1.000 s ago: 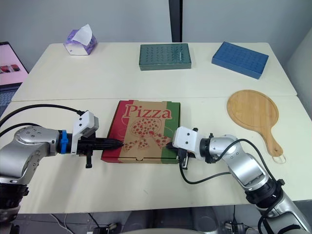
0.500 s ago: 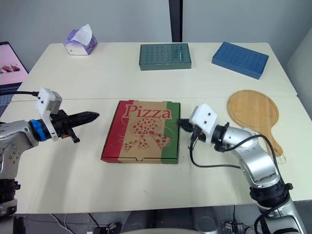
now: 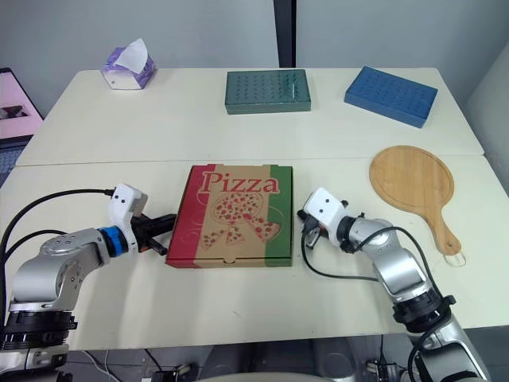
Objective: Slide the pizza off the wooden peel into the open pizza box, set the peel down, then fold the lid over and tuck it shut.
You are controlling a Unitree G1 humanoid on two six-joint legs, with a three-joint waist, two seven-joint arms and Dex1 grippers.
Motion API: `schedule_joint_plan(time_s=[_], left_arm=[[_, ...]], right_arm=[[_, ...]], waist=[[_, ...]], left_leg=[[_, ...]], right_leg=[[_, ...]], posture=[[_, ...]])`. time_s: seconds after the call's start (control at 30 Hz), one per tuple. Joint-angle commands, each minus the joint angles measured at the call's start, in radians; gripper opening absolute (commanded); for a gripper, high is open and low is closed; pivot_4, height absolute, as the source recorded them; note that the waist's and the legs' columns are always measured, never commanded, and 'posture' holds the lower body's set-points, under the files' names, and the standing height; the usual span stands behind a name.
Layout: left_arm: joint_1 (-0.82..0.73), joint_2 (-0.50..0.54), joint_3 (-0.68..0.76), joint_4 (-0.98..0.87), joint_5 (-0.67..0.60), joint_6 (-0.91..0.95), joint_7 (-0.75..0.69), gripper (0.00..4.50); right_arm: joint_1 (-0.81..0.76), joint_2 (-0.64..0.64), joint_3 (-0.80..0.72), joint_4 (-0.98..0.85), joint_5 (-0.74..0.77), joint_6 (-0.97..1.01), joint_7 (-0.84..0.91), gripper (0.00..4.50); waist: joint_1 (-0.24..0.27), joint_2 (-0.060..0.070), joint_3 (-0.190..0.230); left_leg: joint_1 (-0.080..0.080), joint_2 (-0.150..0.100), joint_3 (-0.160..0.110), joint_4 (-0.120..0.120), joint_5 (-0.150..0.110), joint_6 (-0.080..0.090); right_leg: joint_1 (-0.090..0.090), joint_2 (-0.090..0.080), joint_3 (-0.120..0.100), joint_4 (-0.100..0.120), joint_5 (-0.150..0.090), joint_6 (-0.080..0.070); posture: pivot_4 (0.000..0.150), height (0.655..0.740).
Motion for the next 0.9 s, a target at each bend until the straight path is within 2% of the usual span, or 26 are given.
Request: schedule_joint_plan(time_s=[0.03,0.2,0.6,0.9], left_arm=[[0.012,-0.011,-0.013,-0.098,-0.036,0.024,-0.009,0.00],[0.002,-0.041,-0.038,-0.140,-0.048,0.056,-0.013,0.00],[-0.066,-0.033,-0.060,-0.041,0.004,-0.015,-0.031,0.00],[-0.016,-0.009,-0.039,-0.088,-0.018,0.011,-0.055,0.00]], right_arm=[[-0.001,-0.005,-0.010,-0.062,0.014,-0.009,0.018,0.02],[0.014,-0.038,-0.029,-0.079,0.017,-0.014,0.031,0.02],[0.031,-0.055,-0.030,-0.118,0.029,0.015,0.061,0.02],[0.027,-0.075,-0.071,-0.108,0.017,0.013,0.055,0.02]], waist=[[0.001,0.000,0.000],[0.008,0.000,0.000],[0.009,0.000,0.000],[0.008,0.000,0.000]], left_leg=[[0.000,0.000,0.000,0.000,0.000,0.000],[0.000,-0.001,0.000,0.000,0.000,0.000],[0.000,-0.001,0.000,0.000,0.000,0.000],[0.000,-0.001,0.000,0.000,0.000,0.000]], right_leg=[[0.000,0.000,0.000,0.000,0.000,0.000],[0.001,0.000,0.000,-0.001,0.000,0.000],[0.001,-0.001,0.000,-0.001,0.000,0.000],[0.001,-0.001,0.000,-0.001,0.000,0.000]], posture=[[0.150,0.7400],[0.150,0.7400],[0.150,0.7400],[0.150,0.7400]])
